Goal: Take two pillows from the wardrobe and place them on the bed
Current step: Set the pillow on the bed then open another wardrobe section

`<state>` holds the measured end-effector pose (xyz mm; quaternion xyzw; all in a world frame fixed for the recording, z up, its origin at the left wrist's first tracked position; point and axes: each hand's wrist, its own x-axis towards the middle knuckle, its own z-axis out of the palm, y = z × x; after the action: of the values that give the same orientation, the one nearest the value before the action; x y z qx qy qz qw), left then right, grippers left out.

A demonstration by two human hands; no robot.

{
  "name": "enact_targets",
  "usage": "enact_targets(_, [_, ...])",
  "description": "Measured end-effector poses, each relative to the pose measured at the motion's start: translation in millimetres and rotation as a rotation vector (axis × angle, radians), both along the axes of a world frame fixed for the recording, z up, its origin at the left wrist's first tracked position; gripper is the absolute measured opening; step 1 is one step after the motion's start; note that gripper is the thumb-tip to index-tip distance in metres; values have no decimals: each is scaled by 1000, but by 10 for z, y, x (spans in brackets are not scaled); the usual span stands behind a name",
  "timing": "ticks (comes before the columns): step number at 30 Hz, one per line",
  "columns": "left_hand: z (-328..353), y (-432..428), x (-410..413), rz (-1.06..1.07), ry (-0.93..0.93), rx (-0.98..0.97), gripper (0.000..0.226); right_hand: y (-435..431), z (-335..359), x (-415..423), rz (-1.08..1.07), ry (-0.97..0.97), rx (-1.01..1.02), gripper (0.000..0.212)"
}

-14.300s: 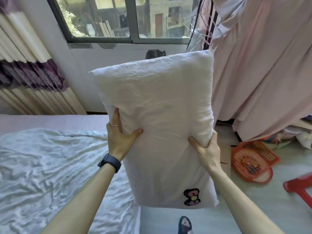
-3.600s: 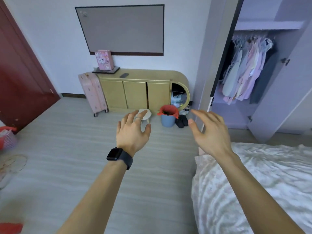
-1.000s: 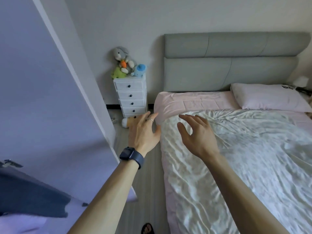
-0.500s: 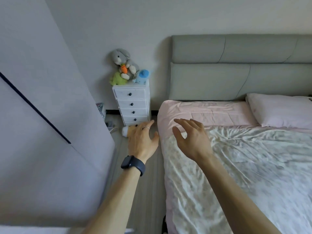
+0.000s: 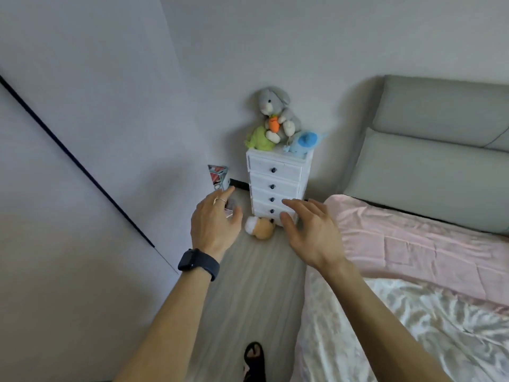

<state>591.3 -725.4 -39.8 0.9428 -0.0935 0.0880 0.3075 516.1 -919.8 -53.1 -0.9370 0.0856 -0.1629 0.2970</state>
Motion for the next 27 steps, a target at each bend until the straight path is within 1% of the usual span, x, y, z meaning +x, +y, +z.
enact_targets(2, [3, 227, 296, 89, -20, -18, 43, 173, 28, 458, 88, -36, -18, 41])
enact_targets(7, [36, 916, 916, 363, -81, -61, 44, 893, 128, 1690, 370, -153, 1, 44])
enact_targets(11, [145, 1344, 1082, 558, -94, -38, 43, 1571, 249, 2346, 594, -167, -35, 42])
enact_targets(14, [290, 1533, 1090, 637, -128, -16, 40, 1957, 293, 2653, 722, -214, 2, 43])
enact_targets(18, [455, 1647, 1151, 777, -198, 16, 34, 2295, 305, 2996, 886, -452, 41, 37])
enact_targets(21, [522, 1680, 1201, 923, -255, 12, 20, 2468, 411, 3165, 985, -679, 85, 31])
enact_targets(23, [543, 1670, 1234, 1039, -313, 24, 12, 2541, 502, 3250, 1045, -775, 108, 30])
enact_targets(24, [545, 1647, 1250, 1098, -331, 25, 12, 2565, 542, 3290, 1070, -806, 118, 31])
enact_targets(27, [551, 1551, 1331, 1251, -376, -53, 25, 2621, 625, 3451, 1141, -888, 142, 35])
